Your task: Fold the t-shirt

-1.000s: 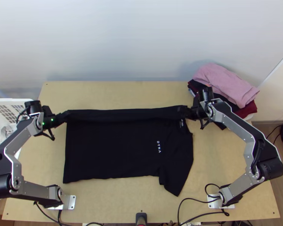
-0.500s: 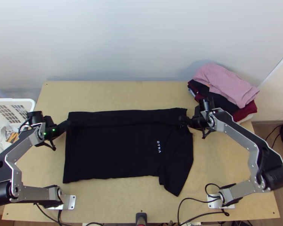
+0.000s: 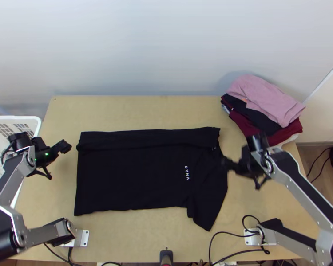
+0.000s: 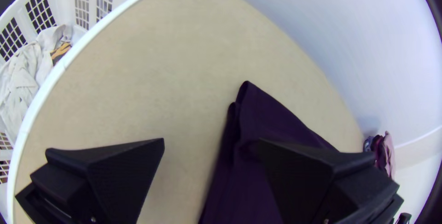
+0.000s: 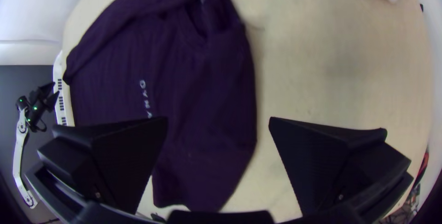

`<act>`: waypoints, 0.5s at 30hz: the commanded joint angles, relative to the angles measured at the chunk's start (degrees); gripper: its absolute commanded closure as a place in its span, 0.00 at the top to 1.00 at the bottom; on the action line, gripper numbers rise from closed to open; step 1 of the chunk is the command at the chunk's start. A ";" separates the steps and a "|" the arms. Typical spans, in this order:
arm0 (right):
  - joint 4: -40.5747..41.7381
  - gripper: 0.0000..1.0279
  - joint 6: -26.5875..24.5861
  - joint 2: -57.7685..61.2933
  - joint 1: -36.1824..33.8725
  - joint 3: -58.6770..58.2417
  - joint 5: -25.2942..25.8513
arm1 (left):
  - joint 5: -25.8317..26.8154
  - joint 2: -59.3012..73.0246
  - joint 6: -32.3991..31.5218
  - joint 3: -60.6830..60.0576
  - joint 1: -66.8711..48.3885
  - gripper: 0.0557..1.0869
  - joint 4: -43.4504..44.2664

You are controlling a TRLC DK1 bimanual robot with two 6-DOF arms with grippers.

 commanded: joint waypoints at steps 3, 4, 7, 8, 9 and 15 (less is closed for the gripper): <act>-6.75 0.87 0.78 -3.87 0.25 -5.95 -1.52 | 1.63 -4.93 1.25 1.38 0.02 0.95 -2.33; -6.75 0.83 0.69 -4.84 0.34 -7.10 -1.60 | 1.63 -5.28 1.42 1.38 0.02 0.95 -2.59; -6.75 0.73 0.69 -5.72 1.65 -9.47 -1.69 | 1.63 -5.72 1.42 1.38 0.02 0.95 -3.03; -6.75 0.66 0.86 -5.81 2.36 -10.00 -1.69 | 1.63 -5.98 1.42 1.38 -0.07 0.95 -3.12; -6.66 0.58 0.95 -5.90 3.24 -10.44 -1.69 | 1.72 -6.25 1.42 1.29 -0.07 0.95 -3.21; -4.81 0.49 2.18 -2.38 5.96 -12.02 -3.27 | 1.63 -7.39 1.42 0.85 -0.34 0.95 -3.73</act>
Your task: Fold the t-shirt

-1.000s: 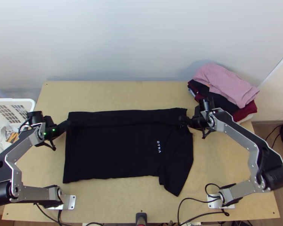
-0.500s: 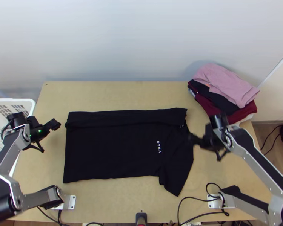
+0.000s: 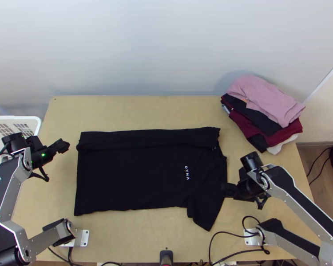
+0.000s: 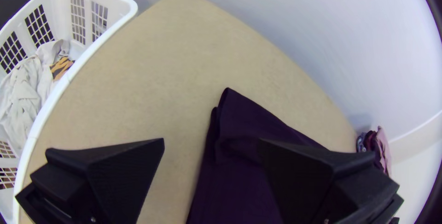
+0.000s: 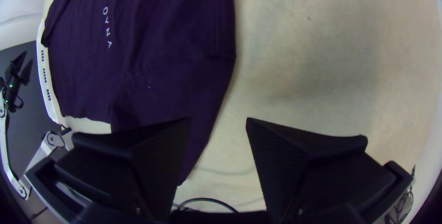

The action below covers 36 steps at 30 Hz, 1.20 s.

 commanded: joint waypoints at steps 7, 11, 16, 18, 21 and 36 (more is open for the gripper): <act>4.30 0.49 0.62 7.24 0.80 -2.23 -2.49 | 0.60 -1.58 1.21 0.68 0.15 0.95 -0.89; 4.48 0.49 -1.48 11.02 0.63 -2.14 -4.25 | 0.60 -1.58 1.82 0.94 0.32 0.95 -1.25; 7.46 0.24 -3.07 11.90 0.98 -2.32 -4.60 | 0.52 -1.58 2.70 1.20 0.50 0.95 -1.68; 7.82 0.12 -4.21 12.25 1.24 -2.32 -4.60 | 0.52 -1.49 3.14 1.56 0.50 0.95 -2.12; 8.78 0.03 -4.91 12.16 1.42 -2.58 -4.51 | 0.60 -1.31 6.48 2.87 0.50 0.95 -5.64; 10.28 0.03 -5.18 11.55 1.59 -2.58 -4.51 | -7.13 2.29 50.69 7.80 -2.40 0.90 -55.83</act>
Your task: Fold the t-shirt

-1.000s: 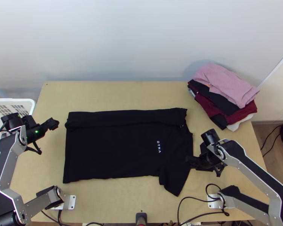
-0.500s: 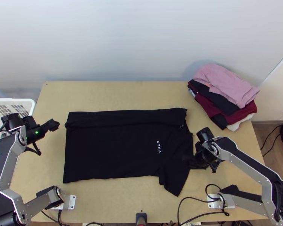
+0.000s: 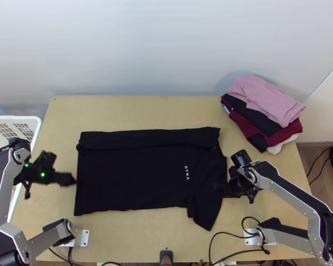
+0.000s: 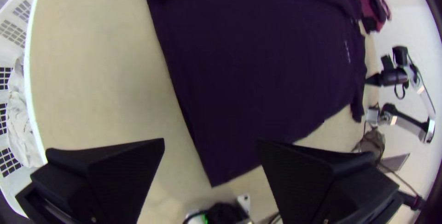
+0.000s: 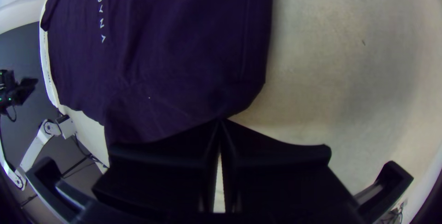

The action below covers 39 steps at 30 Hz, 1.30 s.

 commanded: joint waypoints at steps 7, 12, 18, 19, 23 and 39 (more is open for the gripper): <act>0.70 0.03 -0.28 0.01 1.01 -1.38 -0.41 | -8.39 1.98 -0.50 -10.61 -9.46 0.89 -0.93; 0.70 0.03 -0.45 -0.61 0.92 -1.73 -0.41 | -10.06 2.60 -4.11 -14.48 -16.05 0.89 0.30; 0.79 0.03 -0.81 -0.70 0.57 -1.47 -0.41 | -11.55 3.65 -5.43 -18.17 -18.69 0.89 2.59; 0.88 0.03 -0.81 -0.61 0.57 -1.55 -0.32 | -11.99 4.09 -5.51 -18.61 -18.87 0.89 2.59; 1.58 0.03 -0.89 -0.61 0.65 -1.73 -0.32 | -12.78 5.32 -6.13 -19.14 -19.22 0.89 4.17; 1.76 0.03 -1.95 -1.13 0.65 -1.73 -0.32 | -12.08 9.37 -6.13 -20.72 -20.01 0.04 11.02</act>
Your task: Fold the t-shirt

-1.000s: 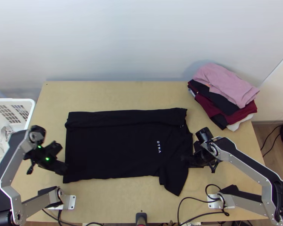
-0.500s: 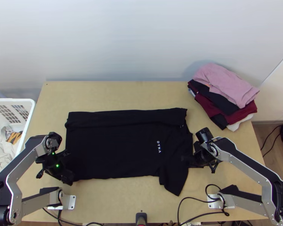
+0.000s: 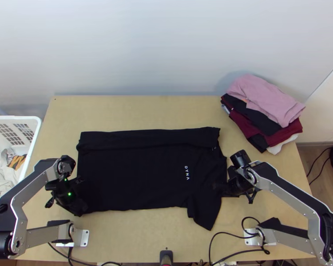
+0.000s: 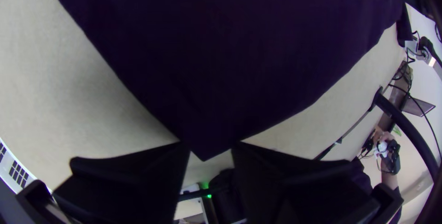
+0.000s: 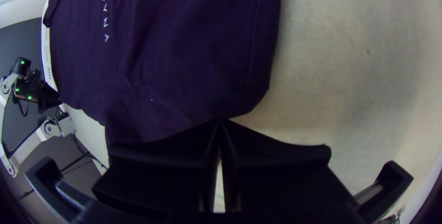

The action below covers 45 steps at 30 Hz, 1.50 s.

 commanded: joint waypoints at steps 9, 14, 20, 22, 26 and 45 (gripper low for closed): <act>-0.87 0.03 -7.38 -2.39 -6.75 -2.33 0.12 | 1.16 0.03 7.11 -0.40 7.62 0.04 4.61; -1.75 0.03 -8.61 -3.71 -7.89 -2.59 0.12 | 1.16 0.56 9.57 0.91 12.01 0.04 4.61; -1.84 0.03 -8.61 -4.76 -7.45 -2.50 0.30 | 1.16 0.03 11.33 0.91 13.86 0.04 4.87; -2.10 0.03 -8.35 -5.55 -6.66 -2.24 0.21 | 1.25 -0.24 11.33 1.97 14.30 0.04 4.43; -3.07 0.03 -6.94 -7.66 -3.67 -0.57 0.21 | 5.73 -3.31 9.83 6.10 13.15 0.04 1.53; -2.10 0.03 -6.76 -11.70 -2.00 12.88 0.39 | 13.73 -1.91 -0.89 19.20 9.73 0.04 3.46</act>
